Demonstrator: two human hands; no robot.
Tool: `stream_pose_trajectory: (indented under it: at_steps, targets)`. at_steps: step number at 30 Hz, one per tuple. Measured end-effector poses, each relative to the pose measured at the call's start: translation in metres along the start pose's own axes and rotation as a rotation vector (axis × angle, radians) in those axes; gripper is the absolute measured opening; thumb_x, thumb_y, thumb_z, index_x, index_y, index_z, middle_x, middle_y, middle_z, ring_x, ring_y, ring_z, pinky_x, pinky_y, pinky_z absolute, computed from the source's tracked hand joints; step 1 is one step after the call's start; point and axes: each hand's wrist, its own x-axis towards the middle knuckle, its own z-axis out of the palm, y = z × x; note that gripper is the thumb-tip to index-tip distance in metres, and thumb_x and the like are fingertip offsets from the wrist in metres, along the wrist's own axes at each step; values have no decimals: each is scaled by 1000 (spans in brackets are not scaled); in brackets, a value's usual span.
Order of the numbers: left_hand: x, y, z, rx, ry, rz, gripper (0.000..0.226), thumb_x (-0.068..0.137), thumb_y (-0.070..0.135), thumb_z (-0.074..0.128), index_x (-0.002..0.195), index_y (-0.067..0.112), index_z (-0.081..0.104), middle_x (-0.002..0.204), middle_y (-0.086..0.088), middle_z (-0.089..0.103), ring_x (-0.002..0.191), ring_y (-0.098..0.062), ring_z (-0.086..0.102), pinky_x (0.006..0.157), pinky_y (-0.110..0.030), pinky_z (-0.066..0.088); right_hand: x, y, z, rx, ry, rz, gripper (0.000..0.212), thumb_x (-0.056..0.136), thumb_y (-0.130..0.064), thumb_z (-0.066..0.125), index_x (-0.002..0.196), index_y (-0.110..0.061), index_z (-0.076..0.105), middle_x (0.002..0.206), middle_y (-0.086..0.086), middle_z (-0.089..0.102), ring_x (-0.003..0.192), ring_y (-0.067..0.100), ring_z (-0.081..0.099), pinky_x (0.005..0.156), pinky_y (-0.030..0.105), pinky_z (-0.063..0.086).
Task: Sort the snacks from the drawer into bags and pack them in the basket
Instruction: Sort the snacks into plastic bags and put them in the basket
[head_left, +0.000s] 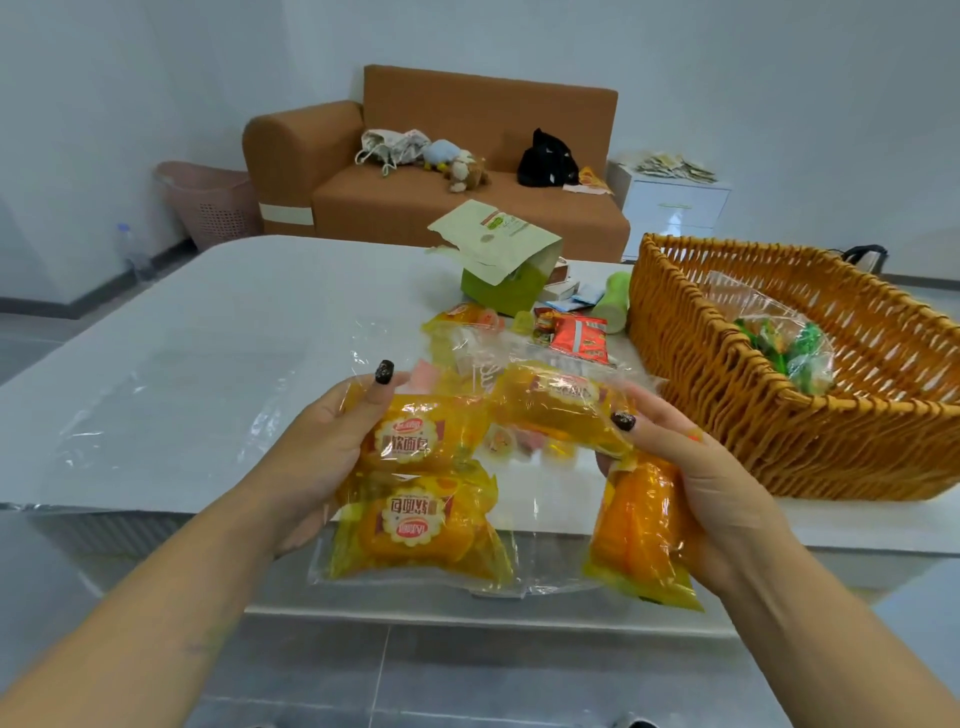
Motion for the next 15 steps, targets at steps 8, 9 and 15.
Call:
stream_pose_trajectory:
  at_steps: [8, 9, 15]
  targets:
    - [-1, 1, -1, -58, -68, -44, 36, 90, 47, 50, 118, 29, 64, 101, -6, 76, 91, -26, 74, 78, -48, 59, -1, 8, 7, 289, 8, 107, 67, 46, -9, 85, 111, -12, 68, 107, 19, 71, 82, 27, 73, 64, 34, 59]
    - [-1, 0, -1, -47, -80, -32, 36, 90, 47, 49, 118, 30, 64, 102, -5, 76, 92, -25, 73, 78, -47, 59, -3, 9, 9, 249, -4, 128, 64, 46, -9, 85, 107, -11, 69, 108, 20, 71, 87, 30, 72, 65, 35, 59]
    - [0, -5, -4, 183, -86, 109, 48, 74, 58, 53, 116, 38, 62, 98, 4, 76, 91, -17, 73, 84, -40, 58, -4, 8, 11, -145, -88, 122, 33, 65, -5, 66, 95, -14, 75, 103, 19, 72, 86, 29, 69, 77, 38, 55]
